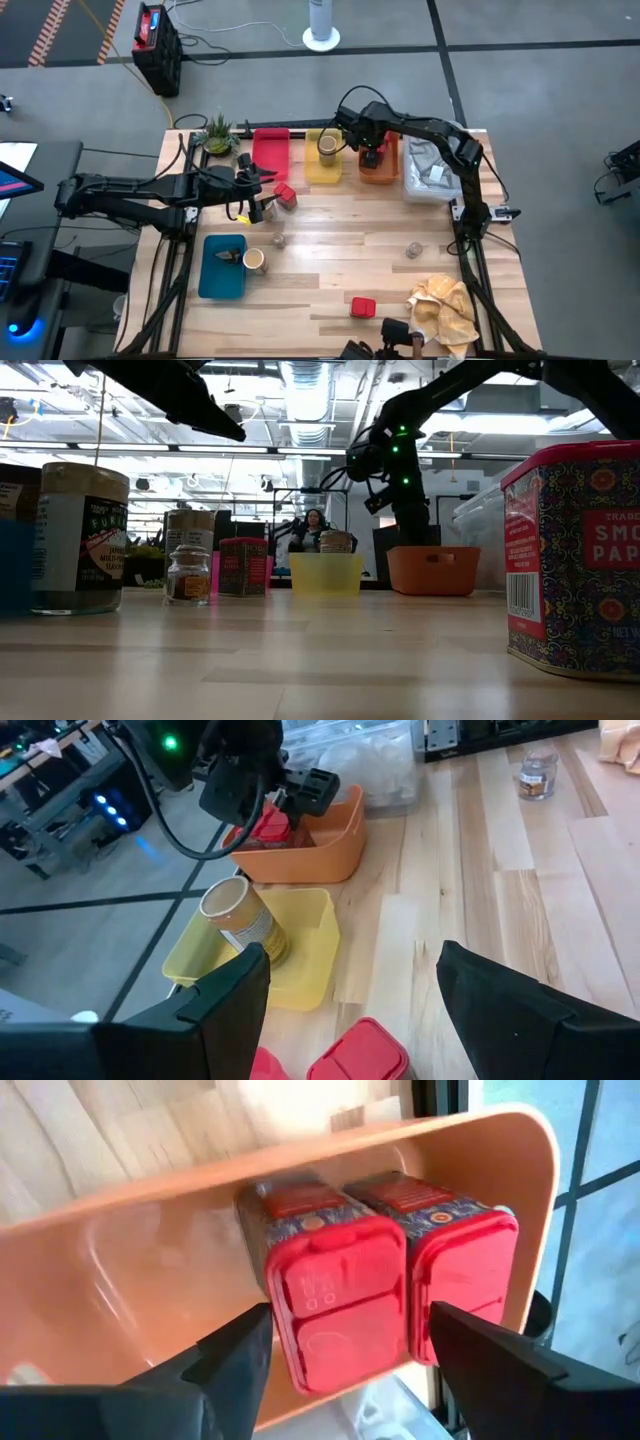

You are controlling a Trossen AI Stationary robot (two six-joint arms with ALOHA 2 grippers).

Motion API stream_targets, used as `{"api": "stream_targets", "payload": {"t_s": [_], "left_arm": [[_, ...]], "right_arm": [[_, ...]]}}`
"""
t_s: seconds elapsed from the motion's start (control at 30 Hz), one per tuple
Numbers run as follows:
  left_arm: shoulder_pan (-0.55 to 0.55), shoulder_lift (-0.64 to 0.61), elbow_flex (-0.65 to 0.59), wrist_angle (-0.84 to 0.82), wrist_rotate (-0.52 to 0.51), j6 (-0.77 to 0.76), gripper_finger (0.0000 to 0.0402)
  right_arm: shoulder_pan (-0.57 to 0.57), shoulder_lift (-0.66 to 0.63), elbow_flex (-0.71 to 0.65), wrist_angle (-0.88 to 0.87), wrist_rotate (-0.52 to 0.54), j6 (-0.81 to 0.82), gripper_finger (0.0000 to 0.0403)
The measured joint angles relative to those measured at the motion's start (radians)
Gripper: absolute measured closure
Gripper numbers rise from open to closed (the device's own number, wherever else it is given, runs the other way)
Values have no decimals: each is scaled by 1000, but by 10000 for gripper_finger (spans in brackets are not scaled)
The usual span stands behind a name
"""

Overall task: Sort spices by type
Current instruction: Put the red seasoning can into the orange bin

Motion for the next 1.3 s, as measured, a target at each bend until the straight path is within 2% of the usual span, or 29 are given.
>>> {"api": "stream_targets", "payload": {"t_s": [0.27,0.4,0.5,0.6,0.83,1.07,1.17,1.3], "left_arm": [[-1,0,0,-15,0,0,125],[-1,0,0,-15,1,-1,125],[-1,0,0,-17,4,-3,125],[-1,0,0,-23,4,-3,125],[-1,0,0,-42,4,-19,125],[-2,0,0,-66,4,-49,125],[-7,0,0,-65,4,-69,125],[-17,0,0,-52,4,-69,125]], "right_arm": [[4,-51,0,-45,1,10,93],[34,-131,0,-46,-4,62,93],[98,-210,1,-44,-60,143,93],[204,-280,1,-24,-143,231,92],[558,-333,1,0,-152,451,92],[880,-272,1,40,-153,717,92],[979,-235,0,82,-156,852,92],[1077,-169,0,134,-157,954,92]]}}
